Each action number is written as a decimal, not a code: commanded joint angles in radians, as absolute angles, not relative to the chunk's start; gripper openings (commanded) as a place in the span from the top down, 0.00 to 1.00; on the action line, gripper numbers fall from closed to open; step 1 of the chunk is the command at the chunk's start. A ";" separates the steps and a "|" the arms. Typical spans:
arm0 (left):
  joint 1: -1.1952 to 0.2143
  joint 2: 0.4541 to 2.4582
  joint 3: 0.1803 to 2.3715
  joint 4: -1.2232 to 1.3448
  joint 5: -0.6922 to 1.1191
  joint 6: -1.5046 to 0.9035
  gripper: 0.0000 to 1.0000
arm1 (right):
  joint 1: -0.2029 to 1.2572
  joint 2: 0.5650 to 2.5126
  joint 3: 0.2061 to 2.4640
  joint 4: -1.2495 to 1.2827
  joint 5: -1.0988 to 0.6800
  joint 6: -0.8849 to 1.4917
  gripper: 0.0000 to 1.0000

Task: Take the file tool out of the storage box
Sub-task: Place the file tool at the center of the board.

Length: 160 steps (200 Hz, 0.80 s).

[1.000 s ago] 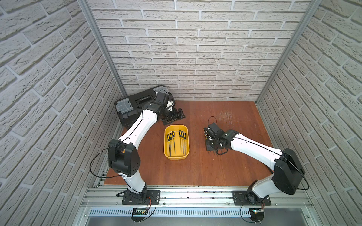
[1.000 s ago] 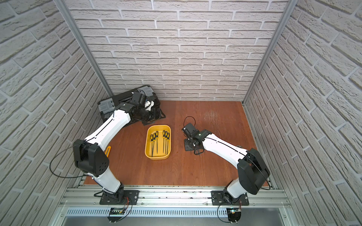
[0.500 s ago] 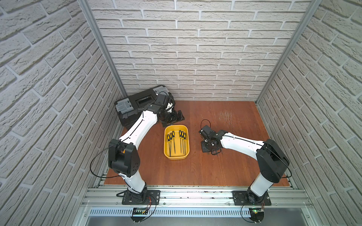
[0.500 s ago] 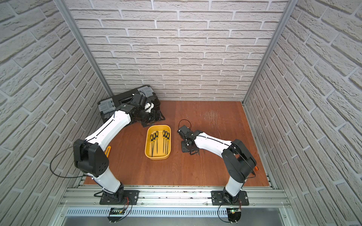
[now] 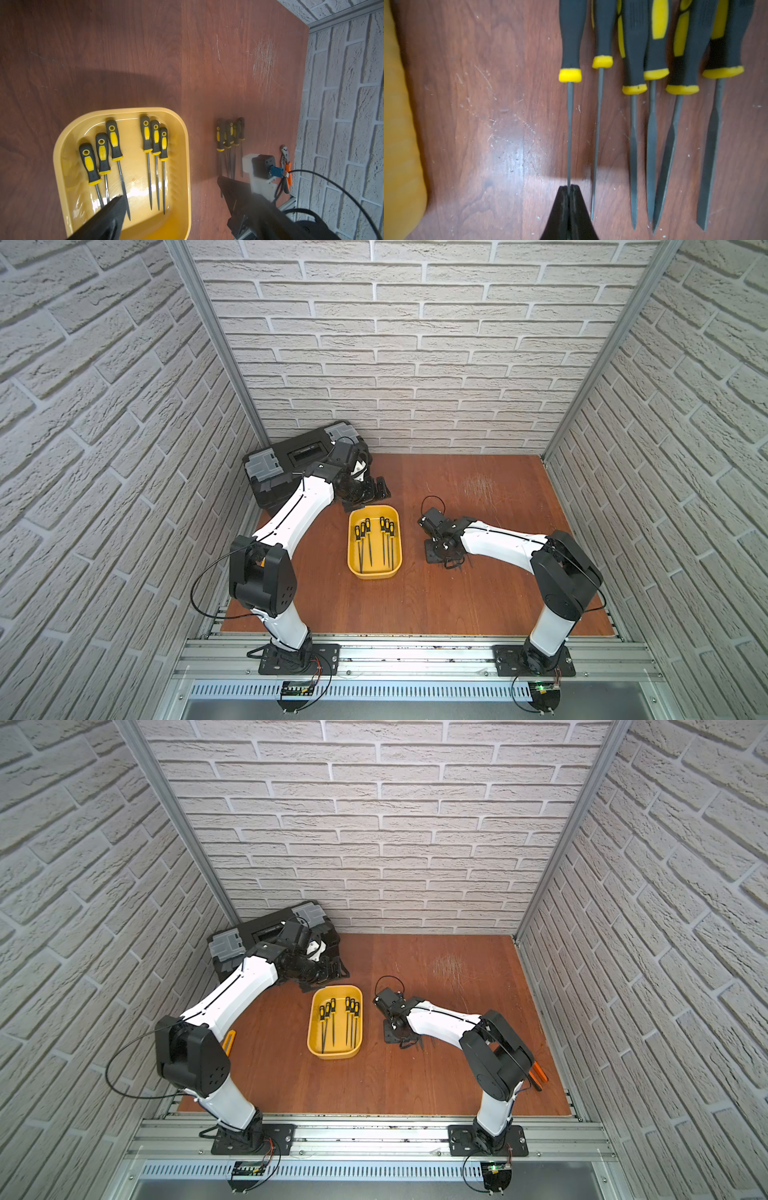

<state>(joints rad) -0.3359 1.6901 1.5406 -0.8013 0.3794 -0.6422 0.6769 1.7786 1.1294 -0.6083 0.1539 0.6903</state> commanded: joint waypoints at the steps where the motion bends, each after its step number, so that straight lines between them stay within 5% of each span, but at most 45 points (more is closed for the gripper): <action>1: -0.332 1.653 1.520 -0.796 0.369 -0.626 0.01 | 0.688 1.791 1.140 -0.580 0.176 0.719 0.97; 160: -0.347 1.674 1.534 -0.817 0.351 -0.615 0.02 | 0.692 1.831 1.126 -0.575 0.190 0.727 0.83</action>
<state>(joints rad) -0.3424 1.6894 1.5303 -0.8101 0.3595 -0.6315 0.6846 1.8275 1.1294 -0.5827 0.1650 0.7231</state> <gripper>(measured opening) 0.985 0.171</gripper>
